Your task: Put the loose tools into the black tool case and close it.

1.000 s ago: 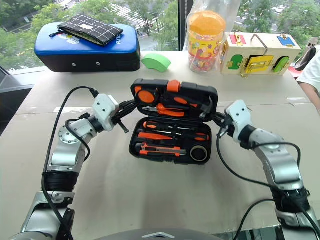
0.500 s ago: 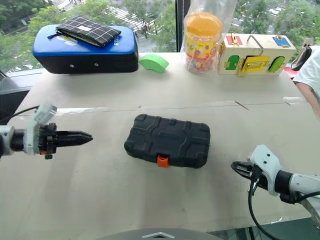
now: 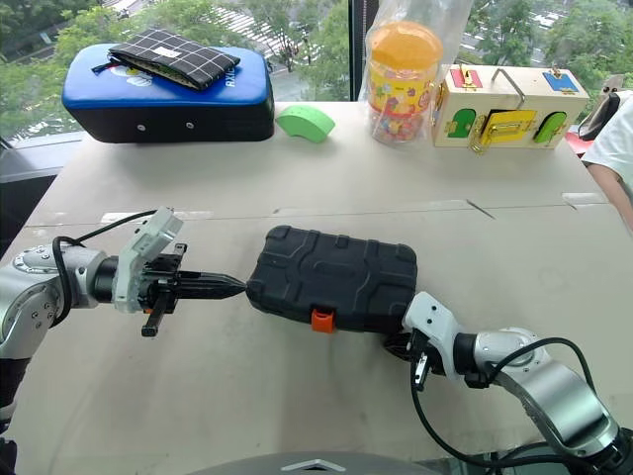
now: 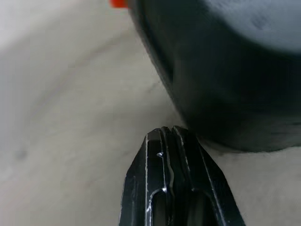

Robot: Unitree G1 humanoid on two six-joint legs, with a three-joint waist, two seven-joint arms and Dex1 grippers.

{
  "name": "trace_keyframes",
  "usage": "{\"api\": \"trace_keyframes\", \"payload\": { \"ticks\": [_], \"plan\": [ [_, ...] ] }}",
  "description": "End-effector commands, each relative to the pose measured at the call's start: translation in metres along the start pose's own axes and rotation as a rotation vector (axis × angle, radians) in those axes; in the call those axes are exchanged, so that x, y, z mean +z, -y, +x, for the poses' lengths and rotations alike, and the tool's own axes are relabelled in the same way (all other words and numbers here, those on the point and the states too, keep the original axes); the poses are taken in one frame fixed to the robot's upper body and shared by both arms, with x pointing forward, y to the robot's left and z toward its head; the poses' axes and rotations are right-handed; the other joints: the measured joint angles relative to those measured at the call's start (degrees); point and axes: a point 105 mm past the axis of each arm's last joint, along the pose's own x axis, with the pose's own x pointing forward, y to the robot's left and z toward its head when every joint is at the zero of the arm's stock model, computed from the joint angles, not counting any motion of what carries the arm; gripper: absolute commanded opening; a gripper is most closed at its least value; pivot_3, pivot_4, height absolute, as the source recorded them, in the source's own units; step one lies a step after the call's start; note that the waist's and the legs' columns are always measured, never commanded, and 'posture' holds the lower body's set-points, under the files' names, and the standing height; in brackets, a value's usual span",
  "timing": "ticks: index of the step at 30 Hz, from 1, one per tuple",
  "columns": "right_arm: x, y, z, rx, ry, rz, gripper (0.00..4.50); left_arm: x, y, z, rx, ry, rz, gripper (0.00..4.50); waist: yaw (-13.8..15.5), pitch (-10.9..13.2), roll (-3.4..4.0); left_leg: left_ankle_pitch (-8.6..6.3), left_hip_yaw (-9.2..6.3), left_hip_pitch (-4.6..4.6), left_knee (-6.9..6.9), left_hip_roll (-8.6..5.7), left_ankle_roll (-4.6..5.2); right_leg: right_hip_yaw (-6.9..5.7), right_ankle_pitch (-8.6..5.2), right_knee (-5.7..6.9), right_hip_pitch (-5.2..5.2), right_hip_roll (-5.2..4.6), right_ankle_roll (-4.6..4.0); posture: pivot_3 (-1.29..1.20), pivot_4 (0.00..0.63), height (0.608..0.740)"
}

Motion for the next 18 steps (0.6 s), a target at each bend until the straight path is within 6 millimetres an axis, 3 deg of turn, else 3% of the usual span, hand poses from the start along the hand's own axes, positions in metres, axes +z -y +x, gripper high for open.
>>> {"api": "trace_keyframes", "payload": {
  "ticks": [1,5,11,15,18],
  "plan": [
    [0.025,0.048,-0.002,-0.226,0.106,0.04,0.0,0.004,0.001,0.006,-0.005,0.001,0.063,0.07,-0.7,0.1,-0.05,-0.14,0.04,0.03,0.06,0.12,-0.07,-0.04,0.06,0.04,0.01,0.04,-0.08,0.0,0.15,0.74],
    [0.045,0.102,-0.011,-0.45,0.16,0.076,0.0,0.005,0.0,0.009,-0.005,0.01,0.081,0.07,-1.0,0.3,0.25,-0.05,-0.02,0.05,0.25,0.18,-0.17,-0.2,0.22,0.13,-0.16,0.02,-0.25,0.0,0.15,0.74],
    [0.078,0.141,-0.014,-0.57,0.26,0.064,0.0,0.018,-0.013,0.022,0.04,0.053,0.142,0.07,0.3,0.1,-0.07,0.22,-0.12,0.02,0.17,0.15,-0.21,-0.25,0.45,0.29,-0.24,0.25,-0.16,0.0,0.15,0.74],
    [0.077,0.134,-0.007,-0.502,0.229,0.024,0.0,0.031,-0.027,0.043,0.087,0.069,0.221,0.07,0.4,0.0,-0.12,0.22,-0.09,0.0,0.11,0.1,-0.2,-0.13,0.43,0.24,-0.2,0.59,-0.09,0.0,0.15,0.74],
    [0.068,0.119,-0.015,-0.459,0.189,0.015,0.0,0.032,-0.037,0.055,0.104,0.035,0.25,0.07,0.4,0.0,-0.14,0.22,-0.05,-0.01,0.17,0.08,-0.16,0.03,0.43,0.21,-0.15,0.68,-0.07,0.0,0.15,0.74]
  ]
}}
